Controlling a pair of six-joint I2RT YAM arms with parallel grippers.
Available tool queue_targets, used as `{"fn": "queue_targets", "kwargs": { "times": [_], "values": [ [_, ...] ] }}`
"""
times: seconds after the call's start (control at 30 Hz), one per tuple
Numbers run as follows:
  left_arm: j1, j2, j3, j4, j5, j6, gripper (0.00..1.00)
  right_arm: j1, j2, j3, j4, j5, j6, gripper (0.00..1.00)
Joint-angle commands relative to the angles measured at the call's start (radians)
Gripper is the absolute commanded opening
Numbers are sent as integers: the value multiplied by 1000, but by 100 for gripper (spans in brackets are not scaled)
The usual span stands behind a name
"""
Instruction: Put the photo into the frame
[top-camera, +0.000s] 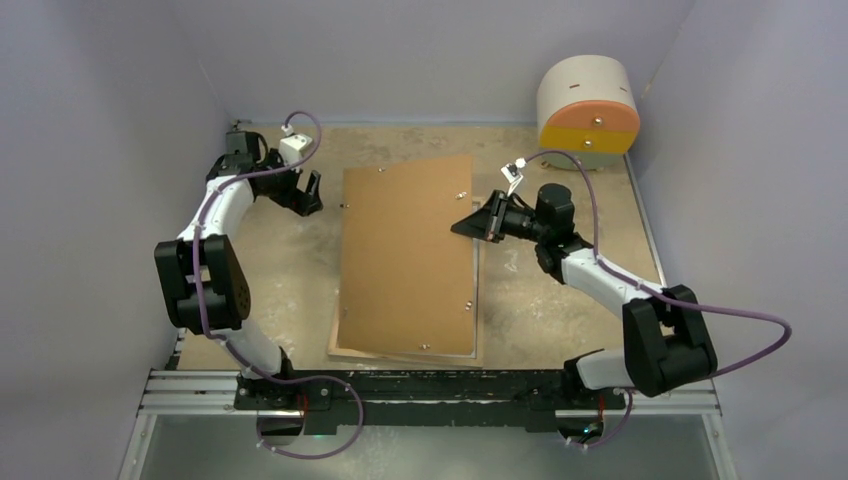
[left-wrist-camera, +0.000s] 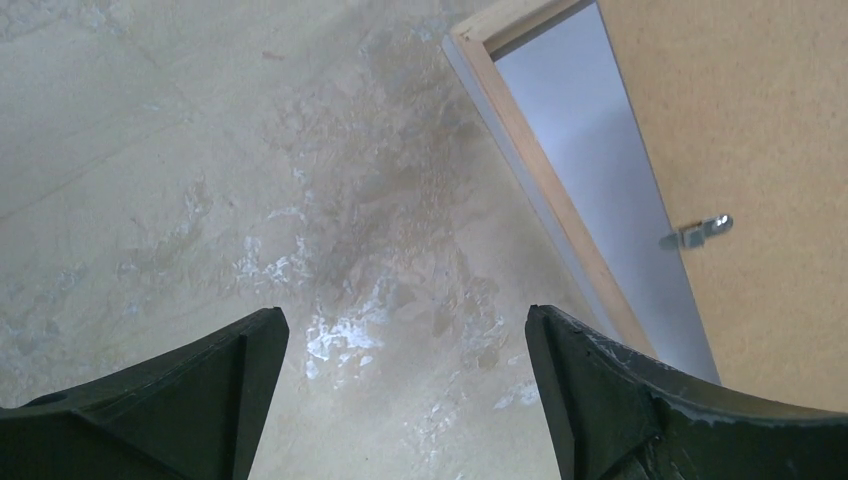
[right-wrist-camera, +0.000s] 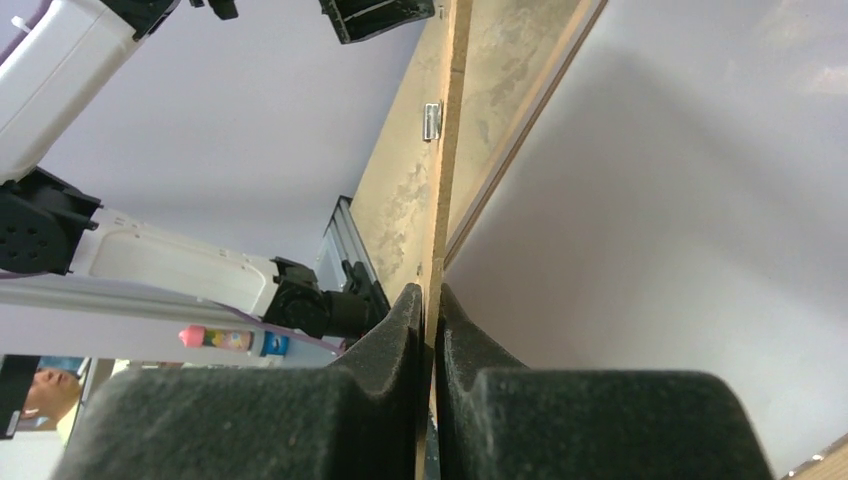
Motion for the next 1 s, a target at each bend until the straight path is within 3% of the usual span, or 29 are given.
{"fn": "queue_targets", "kwargs": {
  "times": [0.0, 0.43, 0.97],
  "values": [
    [-15, -7, 29, 85, 37, -93, 95, 5, 15, 14, 131, -68, 27, 0],
    [-139, 2, 20, 137, -94, -69, 95, 5, 44, 10, 174, -87, 56, 0],
    [-235, -31, -53, 56, -103, 63, 93, 5, 56, -32, 220, -43, 93, 0]
  ]
}}
